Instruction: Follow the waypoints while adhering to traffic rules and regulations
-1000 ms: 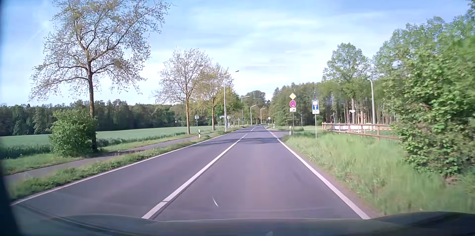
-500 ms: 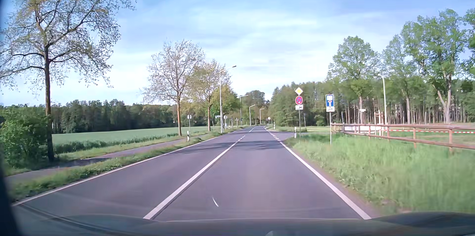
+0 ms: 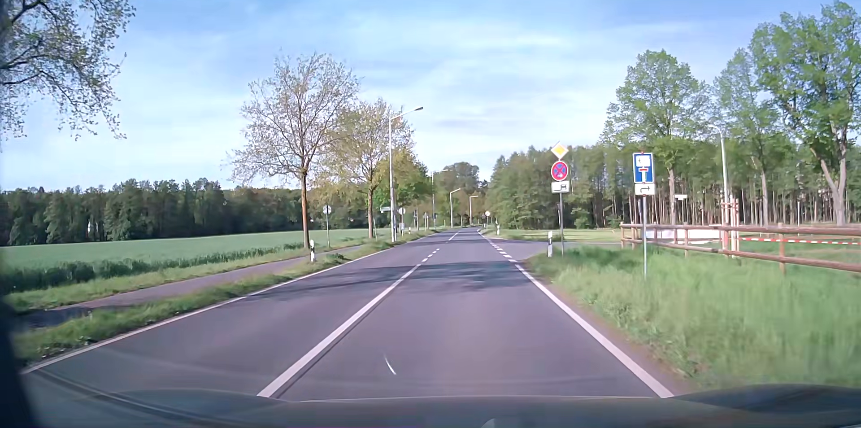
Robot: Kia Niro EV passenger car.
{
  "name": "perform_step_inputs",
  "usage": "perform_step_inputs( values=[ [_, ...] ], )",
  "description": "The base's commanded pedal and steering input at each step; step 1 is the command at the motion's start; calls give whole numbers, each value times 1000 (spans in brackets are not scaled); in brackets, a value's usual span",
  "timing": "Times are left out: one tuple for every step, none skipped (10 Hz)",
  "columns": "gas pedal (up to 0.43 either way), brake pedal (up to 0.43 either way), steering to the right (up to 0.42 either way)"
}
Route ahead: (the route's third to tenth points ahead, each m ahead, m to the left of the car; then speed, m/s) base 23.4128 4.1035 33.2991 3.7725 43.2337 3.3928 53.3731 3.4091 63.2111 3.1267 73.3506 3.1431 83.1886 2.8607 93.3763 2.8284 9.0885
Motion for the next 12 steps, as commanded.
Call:
perform_step_inputs(
  values=[
    [8,0,0],
    [8,0,0],
    [8,0,0],
    [8,0,0],
    [8,0,0],
    [8,0,0],
    [8,0,0],
    [8,0,0],
    [8,0,-1],
    [8,0,0],
    [8,0,0],
    [8,0,-1]
  ],
)
